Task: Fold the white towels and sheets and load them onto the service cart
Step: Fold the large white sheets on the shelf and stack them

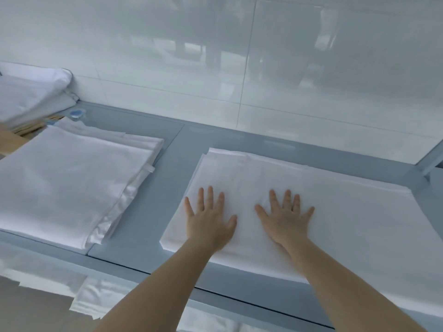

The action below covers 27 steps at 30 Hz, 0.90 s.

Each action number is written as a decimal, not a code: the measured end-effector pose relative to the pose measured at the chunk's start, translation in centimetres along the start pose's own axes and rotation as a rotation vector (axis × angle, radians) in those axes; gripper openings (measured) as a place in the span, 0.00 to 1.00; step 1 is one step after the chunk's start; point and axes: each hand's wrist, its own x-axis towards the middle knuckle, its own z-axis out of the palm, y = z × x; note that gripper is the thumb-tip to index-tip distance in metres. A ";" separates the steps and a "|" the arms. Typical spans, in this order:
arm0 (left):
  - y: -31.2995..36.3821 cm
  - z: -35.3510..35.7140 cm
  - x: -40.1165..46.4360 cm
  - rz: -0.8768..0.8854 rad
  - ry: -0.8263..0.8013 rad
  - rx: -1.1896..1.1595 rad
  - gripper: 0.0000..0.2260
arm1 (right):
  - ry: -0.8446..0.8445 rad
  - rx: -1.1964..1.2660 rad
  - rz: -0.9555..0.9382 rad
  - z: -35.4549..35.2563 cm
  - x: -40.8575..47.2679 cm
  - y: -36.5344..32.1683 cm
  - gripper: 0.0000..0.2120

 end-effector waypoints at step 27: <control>-0.8 2.5 0.6 0.003 0.100 -0.036 0.36 | 0.019 -0.013 -0.097 -2.4 11.8 -2.1 0.29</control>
